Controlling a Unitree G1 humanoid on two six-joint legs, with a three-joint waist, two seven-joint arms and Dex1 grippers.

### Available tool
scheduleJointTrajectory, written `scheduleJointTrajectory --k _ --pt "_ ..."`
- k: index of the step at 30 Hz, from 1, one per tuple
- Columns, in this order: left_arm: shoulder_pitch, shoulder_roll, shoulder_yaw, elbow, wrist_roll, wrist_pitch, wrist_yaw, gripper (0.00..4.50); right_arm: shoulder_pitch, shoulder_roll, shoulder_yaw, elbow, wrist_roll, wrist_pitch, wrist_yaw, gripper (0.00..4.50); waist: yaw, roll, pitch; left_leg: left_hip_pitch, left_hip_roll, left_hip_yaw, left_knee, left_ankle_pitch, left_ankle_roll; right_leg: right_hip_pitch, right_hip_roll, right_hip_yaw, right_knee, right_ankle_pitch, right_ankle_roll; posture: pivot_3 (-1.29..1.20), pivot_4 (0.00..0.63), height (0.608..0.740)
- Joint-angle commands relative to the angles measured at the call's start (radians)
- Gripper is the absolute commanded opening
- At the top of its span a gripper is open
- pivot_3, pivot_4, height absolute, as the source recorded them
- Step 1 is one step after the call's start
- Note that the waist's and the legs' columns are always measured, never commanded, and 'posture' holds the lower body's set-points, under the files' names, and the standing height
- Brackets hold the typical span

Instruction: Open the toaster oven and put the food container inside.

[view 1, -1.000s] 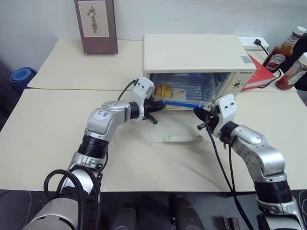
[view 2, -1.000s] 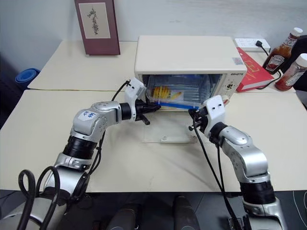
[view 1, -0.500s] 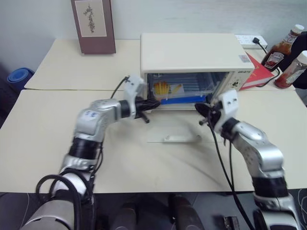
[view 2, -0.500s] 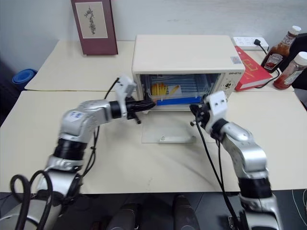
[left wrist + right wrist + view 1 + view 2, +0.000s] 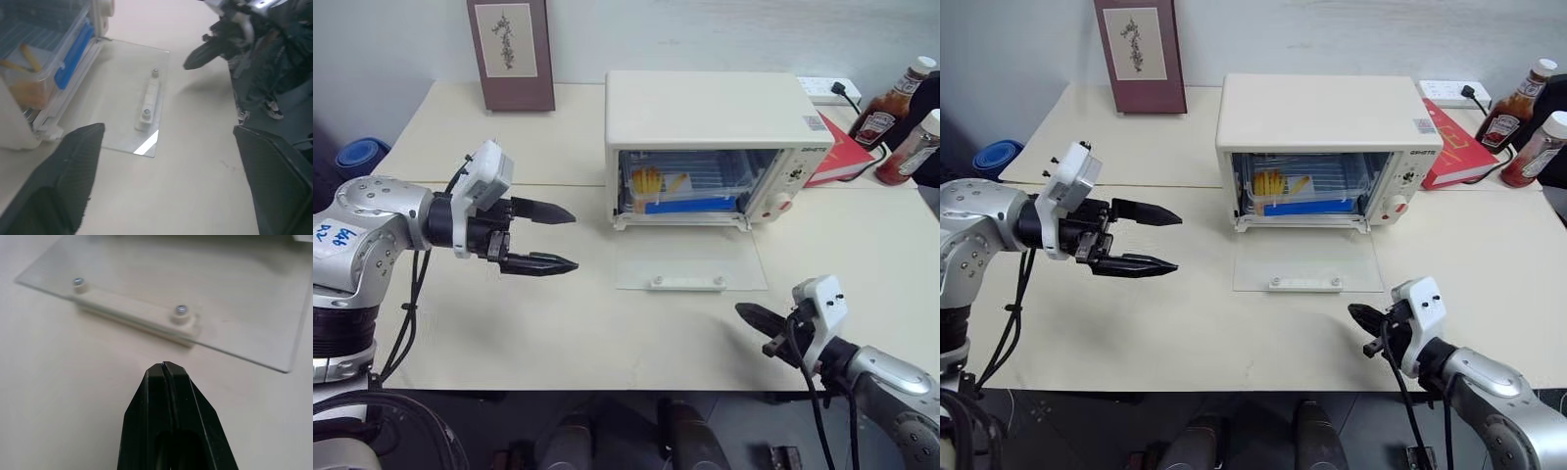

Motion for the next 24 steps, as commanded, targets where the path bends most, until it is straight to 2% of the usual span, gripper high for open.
scheduleJointTrajectory --k 1,6,8,10,13,15,17,20,22,24 --pt "-0.032 -0.005 -0.005 -0.009 0.001 -0.035 -0.007 4.47 -0.033 0.025 0.042 0.077 -0.098 -0.090 -0.038 0.00 -0.001 0.000 0.000 0.000 0.000 0.000 0.000 0.000 0.000 0.000 0.000 0.000 0.001 0.000 0.000 0.00 0.150 0.740" --pt "-0.055 -0.024 -0.014 -0.005 0.022 -0.062 0.032 4.47 -0.139 0.054 0.053 0.184 -0.151 -0.149 -0.051 0.00 -0.008 0.000 0.000 -0.001 0.000 0.000 0.000 0.000 0.001 -0.002 0.001 0.000 0.002 0.000 0.000 0.00 0.150 0.740" --pt "-0.067 -0.022 -0.009 0.017 0.024 -0.059 0.038 4.47 -0.188 0.046 -0.004 0.159 -0.078 -0.118 -0.034 0.00 -0.011 0.000 0.000 -0.001 0.000 0.000 0.000 0.000 0.001 -0.002 0.001 0.000 0.002 0.000 0.000 0.00 0.150 0.740" --pt "-0.072 -0.014 -0.004 0.038 0.032 -0.067 0.038 4.50 -0.235 0.015 -0.082 0.121 0.026 -0.066 -0.014 0.36 -0.014 0.001 0.000 -0.001 0.001 0.000 0.000 0.000 0.001 -0.002 0.001 0.000 0.002 0.000 0.000 0.00 0.150 0.740" --pt "-0.076 0.000 0.006 0.081 0.047 -0.088 0.032 4.50 -0.302 -0.106 -0.206 0.074 0.211 0.025 0.047 1.21 -0.018 0.003 0.002 -0.001 0.001 0.000 0.000 0.000 0.001 -0.002 0.001 0.000 0.003 0.000 0.000 0.00 0.150 0.740" --pt "-0.087 0.013 0.017 0.112 0.053 -0.099 0.029 4.50 -0.326 -0.247 -0.322 0.084 0.348 0.097 0.138 1.86 -0.018 0.003 0.002 -0.001 0.001 -0.001 0.000 -0.001 0.001 -0.002 0.001 0.000 0.003 0.000 0.000 0.00 0.150 0.740" --pt "-0.100 0.028 0.025 0.131 0.050 -0.102 0.018 4.50 -0.314 -0.369 -0.401 0.112 0.411 0.143 0.235 2.58 -0.018 0.003 0.002 -0.002 0.001 -0.001 0.000 -0.001 0.003 -0.002 0.001 -0.001 0.002 0.000 0.000 0.00 0.150 0.740" --pt "-0.133 0.057 0.040 0.174 0.049 -0.112 -0.010 4.50 -0.281 -0.534 -0.495 0.192 0.420 0.191 0.385 3.65 -0.018 0.003 0.002 -0.002 0.002 -0.001 0.000 -0.002 0.004 -0.001 0.002 -0.001 0.000 0.000 0.000 0.00 0.150 0.740" --pt "-0.166 0.076 0.043 0.216 0.058 -0.124 -0.024 4.50 -0.251 -0.608 -0.528 0.243 0.369 0.181 0.469 4.32 -0.018 0.003 0.002 -0.002 0.002 0.000 0.001 -0.002 0.004 -0.001 0.002 -0.001 -0.001 0.000 0.000 0.00 0.150 0.740" --pt "-0.182 0.085 0.042 0.242 0.067 -0.142 -0.038 4.50 -0.214 -0.648 -0.536 0.279 0.318 0.168 0.523 4.48 -0.018 0.003 0.002 -0.002 0.001 0.001 0.001 -0.002 0.004 -0.001 0.002 0.000 -0.001 0.000 0.000 0.00 0.150 0.740"
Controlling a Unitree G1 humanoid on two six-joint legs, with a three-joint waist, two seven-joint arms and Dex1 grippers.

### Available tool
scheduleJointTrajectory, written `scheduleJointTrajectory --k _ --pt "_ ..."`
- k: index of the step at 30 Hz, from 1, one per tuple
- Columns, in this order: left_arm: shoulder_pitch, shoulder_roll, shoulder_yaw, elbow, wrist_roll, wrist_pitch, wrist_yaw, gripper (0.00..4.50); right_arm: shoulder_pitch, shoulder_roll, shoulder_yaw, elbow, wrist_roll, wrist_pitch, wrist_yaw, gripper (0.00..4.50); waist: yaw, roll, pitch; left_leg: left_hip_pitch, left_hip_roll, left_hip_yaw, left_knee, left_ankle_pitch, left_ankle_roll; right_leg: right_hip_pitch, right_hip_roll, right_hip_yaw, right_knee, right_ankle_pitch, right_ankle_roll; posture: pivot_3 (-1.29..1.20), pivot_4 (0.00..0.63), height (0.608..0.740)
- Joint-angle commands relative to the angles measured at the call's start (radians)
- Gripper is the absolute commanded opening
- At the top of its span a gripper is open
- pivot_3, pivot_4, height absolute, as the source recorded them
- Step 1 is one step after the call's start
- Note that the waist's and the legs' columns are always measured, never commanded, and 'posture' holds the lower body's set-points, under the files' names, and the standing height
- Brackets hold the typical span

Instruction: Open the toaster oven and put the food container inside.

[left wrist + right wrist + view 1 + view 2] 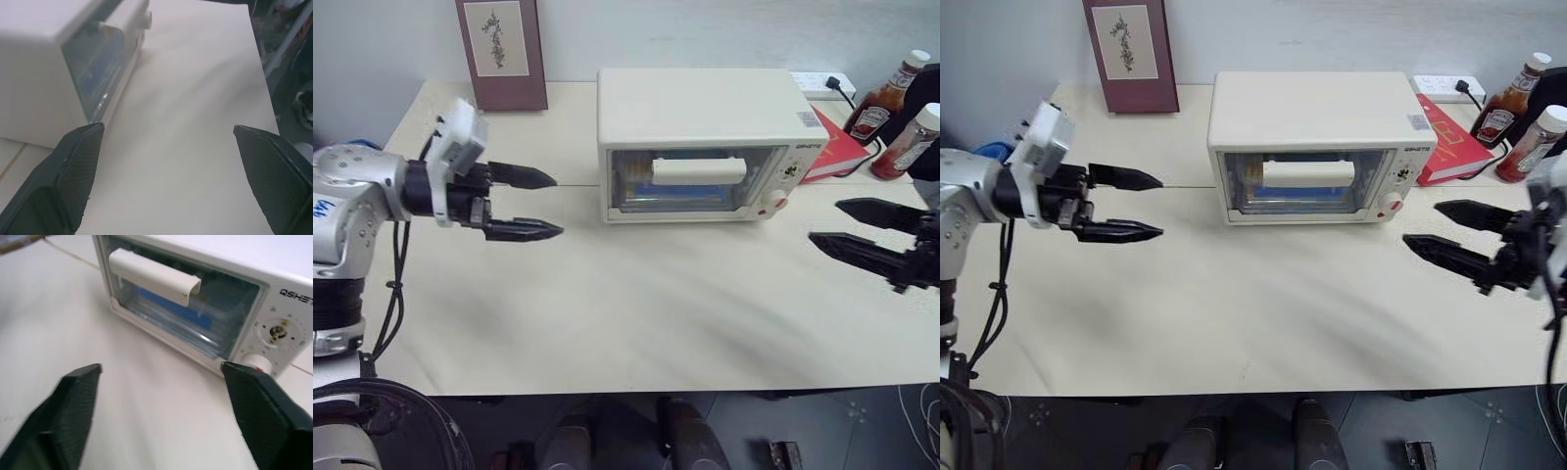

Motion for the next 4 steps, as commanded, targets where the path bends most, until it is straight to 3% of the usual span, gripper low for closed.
scheduleJointTrajectory --k 1,4 --pt "-0.037 0.030 0.034 0.030 0.013 -0.041 -0.027 4.50 0.039 -0.051 -0.044 0.053 -0.069 -0.019 0.102 4.48 0.000 0.000 0.000 0.000 0.000 0.000 0.000 0.000 0.000 0.000 0.000 0.000 0.000 0.000 0.000 0.00 0.150 0.740" --pt "-0.041 0.030 0.032 0.057 0.035 -0.079 -0.031 4.50 0.045 -0.049 -0.016 0.094 -0.145 -0.087 0.124 4.48 -0.001 0.000 0.000 0.000 0.000 0.000 0.000 0.000 0.000 0.000 0.000 0.000 0.001 0.000 0.000 0.00 0.150 0.740"
